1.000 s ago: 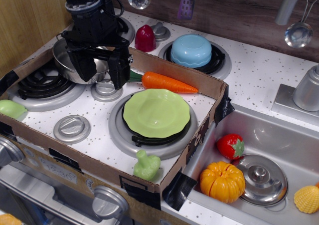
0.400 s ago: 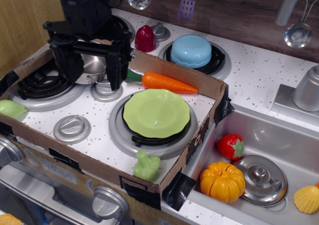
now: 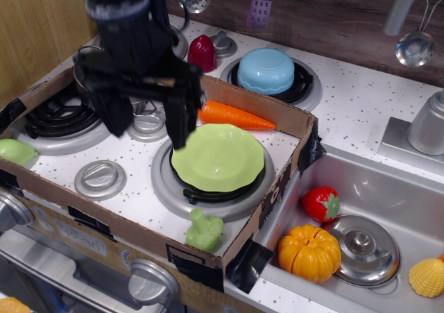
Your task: Put broccoli in pot
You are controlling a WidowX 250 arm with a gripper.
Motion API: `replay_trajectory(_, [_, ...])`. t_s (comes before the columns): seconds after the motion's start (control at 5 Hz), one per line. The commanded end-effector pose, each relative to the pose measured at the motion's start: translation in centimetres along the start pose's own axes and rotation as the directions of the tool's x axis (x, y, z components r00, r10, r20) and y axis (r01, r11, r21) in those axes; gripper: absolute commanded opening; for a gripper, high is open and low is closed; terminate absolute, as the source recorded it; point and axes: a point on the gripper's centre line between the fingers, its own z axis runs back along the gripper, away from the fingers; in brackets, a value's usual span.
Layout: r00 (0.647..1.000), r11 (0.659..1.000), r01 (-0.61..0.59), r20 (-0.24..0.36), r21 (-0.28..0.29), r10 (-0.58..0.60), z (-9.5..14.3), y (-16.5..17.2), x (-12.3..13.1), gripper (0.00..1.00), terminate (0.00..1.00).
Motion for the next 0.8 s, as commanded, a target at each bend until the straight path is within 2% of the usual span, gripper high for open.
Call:
replay_trajectory(0.0, [0.976,0.974,0.189,0.129,-0.123,-0.173,-3.1,-1.4,-1.3,1.00,0.00])
replay_trajectory(0.6, [0.952,0.947,0.283,0.162,-0.150,-0.258,-4.3,-2.5,-0.7,1.00,0.00])
